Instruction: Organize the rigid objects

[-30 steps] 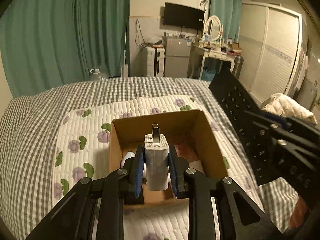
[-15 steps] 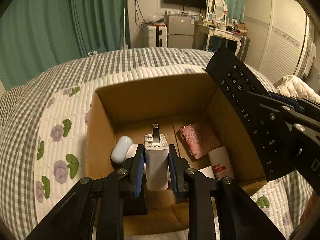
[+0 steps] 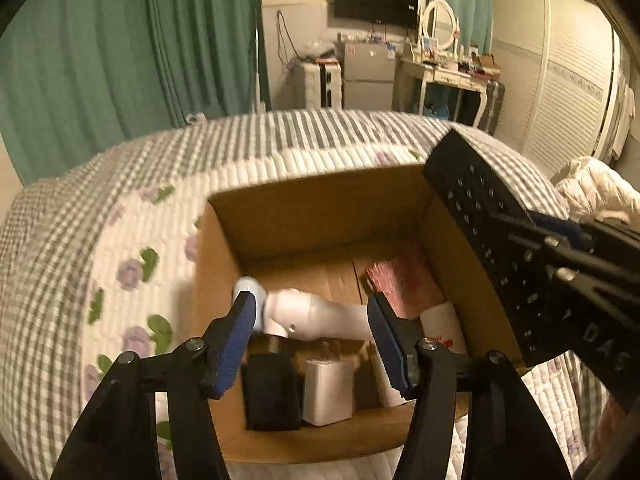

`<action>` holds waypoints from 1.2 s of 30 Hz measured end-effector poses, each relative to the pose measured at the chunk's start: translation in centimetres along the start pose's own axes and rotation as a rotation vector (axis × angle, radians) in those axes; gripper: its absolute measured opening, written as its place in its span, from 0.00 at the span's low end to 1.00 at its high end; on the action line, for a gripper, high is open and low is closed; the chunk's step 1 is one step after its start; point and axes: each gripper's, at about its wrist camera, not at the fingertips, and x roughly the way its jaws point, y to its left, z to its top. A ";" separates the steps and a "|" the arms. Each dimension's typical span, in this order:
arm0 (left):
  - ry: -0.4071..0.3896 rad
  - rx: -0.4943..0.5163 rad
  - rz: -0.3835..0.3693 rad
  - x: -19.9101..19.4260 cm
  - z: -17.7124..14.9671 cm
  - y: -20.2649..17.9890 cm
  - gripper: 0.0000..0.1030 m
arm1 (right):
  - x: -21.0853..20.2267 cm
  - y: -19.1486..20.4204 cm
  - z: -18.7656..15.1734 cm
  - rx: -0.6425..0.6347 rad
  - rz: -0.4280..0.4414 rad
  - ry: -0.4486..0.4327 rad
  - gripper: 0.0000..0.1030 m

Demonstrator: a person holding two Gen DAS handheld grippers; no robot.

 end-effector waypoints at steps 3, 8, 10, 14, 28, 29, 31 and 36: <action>-0.021 -0.023 0.026 -0.8 0.6 1.1 0.59 | -0.1 0.1 0.3 0.005 0.003 -0.004 0.20; -0.039 -0.055 0.047 -1.3 1.0 2.9 0.59 | 1.4 0.7 0.8 0.011 0.007 0.012 0.20; -0.044 -0.059 0.055 -1.3 1.0 3.5 0.59 | 2.6 1.1 0.8 0.011 0.007 0.026 0.20; -0.050 -0.059 0.062 -1.2 0.8 4.1 0.59 | 5.4 2.2 0.6 0.000 0.002 0.073 0.20; -0.095 -0.090 0.066 -4.9 1.7 5.0 0.59 | 1.3 2.2 2.7 0.008 -0.028 -0.027 0.35; -0.106 -0.093 0.064 -5.7 2.0 4.9 0.59 | -0.2 2.1 3.1 0.008 -0.030 -0.043 0.35; -0.141 -0.088 0.067 -8.3 2.5 4.6 0.59 | -2.9 2.0 3.7 0.008 -0.029 -0.069 0.35; -0.229 -0.056 0.088 -14.9 3.4 3.7 0.59 | -11.9 2.6 4.6 -0.042 -0.045 -0.184 0.35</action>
